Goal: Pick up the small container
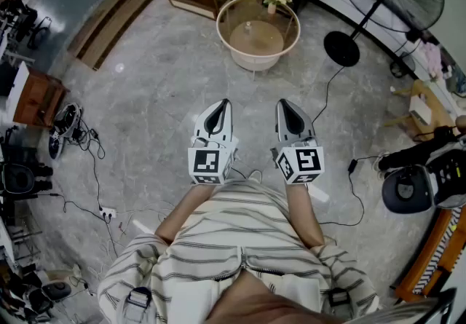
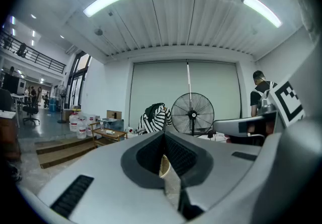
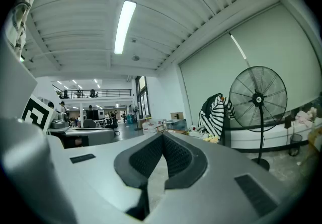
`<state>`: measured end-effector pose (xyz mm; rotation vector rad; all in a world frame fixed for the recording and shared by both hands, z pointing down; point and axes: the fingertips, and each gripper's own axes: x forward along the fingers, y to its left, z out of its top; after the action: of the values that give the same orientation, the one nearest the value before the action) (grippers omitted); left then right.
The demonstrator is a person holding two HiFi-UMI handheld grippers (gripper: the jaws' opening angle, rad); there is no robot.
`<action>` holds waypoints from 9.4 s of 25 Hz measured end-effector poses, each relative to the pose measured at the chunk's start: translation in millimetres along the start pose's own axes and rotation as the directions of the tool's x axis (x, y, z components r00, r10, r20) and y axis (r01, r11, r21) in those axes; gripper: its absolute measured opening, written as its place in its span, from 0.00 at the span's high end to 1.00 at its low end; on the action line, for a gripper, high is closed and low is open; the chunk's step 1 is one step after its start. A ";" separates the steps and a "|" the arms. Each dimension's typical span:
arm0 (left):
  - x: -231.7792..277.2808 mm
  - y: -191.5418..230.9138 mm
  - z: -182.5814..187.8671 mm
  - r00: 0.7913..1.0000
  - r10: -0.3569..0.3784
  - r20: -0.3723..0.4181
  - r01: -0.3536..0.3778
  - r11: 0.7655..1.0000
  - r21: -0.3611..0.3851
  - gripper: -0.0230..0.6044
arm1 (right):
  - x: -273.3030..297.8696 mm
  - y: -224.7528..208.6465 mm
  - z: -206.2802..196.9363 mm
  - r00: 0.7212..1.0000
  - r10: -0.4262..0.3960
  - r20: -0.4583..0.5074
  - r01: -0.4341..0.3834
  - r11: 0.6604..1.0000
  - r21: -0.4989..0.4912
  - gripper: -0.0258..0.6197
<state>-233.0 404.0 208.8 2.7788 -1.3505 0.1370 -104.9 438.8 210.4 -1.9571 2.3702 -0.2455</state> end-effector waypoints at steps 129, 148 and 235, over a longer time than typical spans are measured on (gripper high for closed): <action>672.3 200.5 -475.0 0.899 0.185 -0.398 -0.239 0.967 -0.091 0.64 | 522.3 -358.3 -344.6 0.905 0.157 -0.397 -0.107 0.984 0.143 0.95; 712.3 217.1 -535.6 0.872 0.149 -0.467 -0.197 0.979 -0.057 0.33 | 542.1 -350.9 -371.0 0.889 0.163 -0.428 -0.107 0.983 0.152 0.95; 649.5 187.9 -196.9 0.902 0.154 -0.402 -0.169 0.986 -0.003 0.44 | 508.4 -331.4 -100.4 0.965 0.105 -0.240 -0.093 0.994 0.059 0.95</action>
<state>7.1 -203.8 471.3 2.4170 -1.4436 0.6431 103.7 -111.1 390.8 -1.8777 2.5731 -0.5600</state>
